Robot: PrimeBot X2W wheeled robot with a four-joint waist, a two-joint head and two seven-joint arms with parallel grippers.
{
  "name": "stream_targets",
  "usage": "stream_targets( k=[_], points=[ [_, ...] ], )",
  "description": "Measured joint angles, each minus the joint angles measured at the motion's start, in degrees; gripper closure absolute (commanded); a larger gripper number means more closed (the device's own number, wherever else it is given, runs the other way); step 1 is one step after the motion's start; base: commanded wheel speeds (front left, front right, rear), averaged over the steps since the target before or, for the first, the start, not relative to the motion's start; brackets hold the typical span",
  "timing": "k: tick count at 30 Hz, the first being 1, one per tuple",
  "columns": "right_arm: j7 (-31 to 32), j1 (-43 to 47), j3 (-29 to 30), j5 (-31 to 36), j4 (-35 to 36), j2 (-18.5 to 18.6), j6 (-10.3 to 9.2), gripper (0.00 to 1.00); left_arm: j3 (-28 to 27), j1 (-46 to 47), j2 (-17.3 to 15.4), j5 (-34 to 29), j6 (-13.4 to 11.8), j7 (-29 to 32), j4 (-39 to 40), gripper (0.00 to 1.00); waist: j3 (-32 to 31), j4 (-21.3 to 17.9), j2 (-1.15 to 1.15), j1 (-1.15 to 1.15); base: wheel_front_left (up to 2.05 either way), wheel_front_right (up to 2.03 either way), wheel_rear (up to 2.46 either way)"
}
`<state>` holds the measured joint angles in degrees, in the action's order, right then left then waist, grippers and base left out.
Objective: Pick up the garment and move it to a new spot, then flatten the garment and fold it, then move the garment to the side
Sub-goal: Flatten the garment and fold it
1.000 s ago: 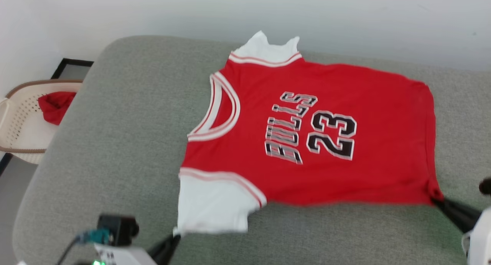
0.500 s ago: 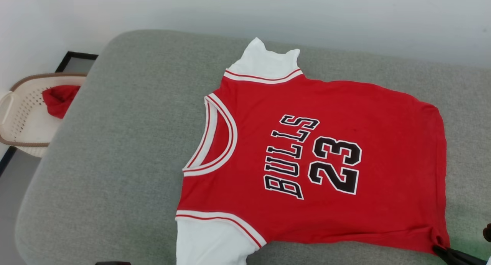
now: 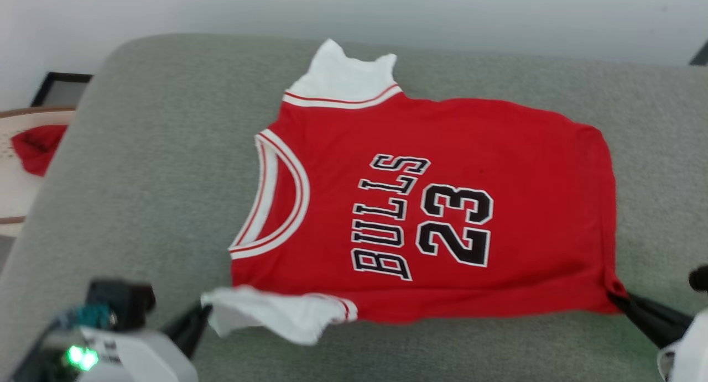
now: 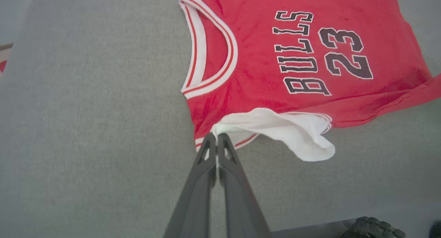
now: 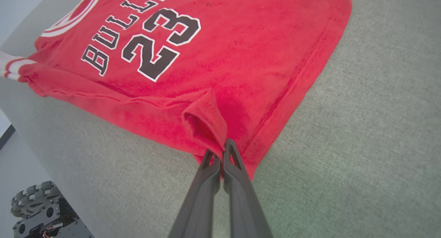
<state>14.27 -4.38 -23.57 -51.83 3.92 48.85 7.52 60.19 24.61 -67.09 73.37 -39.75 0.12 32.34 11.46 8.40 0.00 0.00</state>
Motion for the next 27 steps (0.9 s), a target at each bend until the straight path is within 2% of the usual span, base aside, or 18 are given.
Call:
stream_targets(
  k=[5,9,12,19,27],
  points=[
    [2.0,-4.4,1.1,2.7,0.2,-2.6,0.00,1.00,-0.8,8.2,-1.0,-4.0,2.6,6.0,-2.3,1.00,1.7,-2.0,0.00,0.00,0.00,0.00,0.00],
    [2.9,-8.6,1.9,4.3,-1.1,-4.5,0.00,1.00,-1.5,14.3,-0.4,-6.3,6.1,9.9,-6.3,1.00,3.5,-3.3,0.00,0.00,0.00,0.00,0.00],
    [3.3,-11.7,2.0,6.0,-3.1,-5.7,0.00,1.00,-1.5,18.7,1.3,-8.4,9.2,12.7,-10.1,1.00,5.0,-4.2,0.00,0.00,0.00,0.00,0.00],
    [4.4,-16.6,0.8,7.3,-7.8,-7.7,0.00,1.00,-0.3,25.8,8.0,-10.6,16.8,16.6,-20.8,1.00,8.8,-5.8,0.00,0.00,0.00,0.00,0.00],
    [5.0,-19.5,-1.1,7.3,-10.8,-9.1,0.00,1.00,1.5,28.2,13.4,-10.5,22.1,18.6,-31.0,1.00,11.3,-7.3,0.00,0.00,0.00,0.00,0.00]
  ],
)
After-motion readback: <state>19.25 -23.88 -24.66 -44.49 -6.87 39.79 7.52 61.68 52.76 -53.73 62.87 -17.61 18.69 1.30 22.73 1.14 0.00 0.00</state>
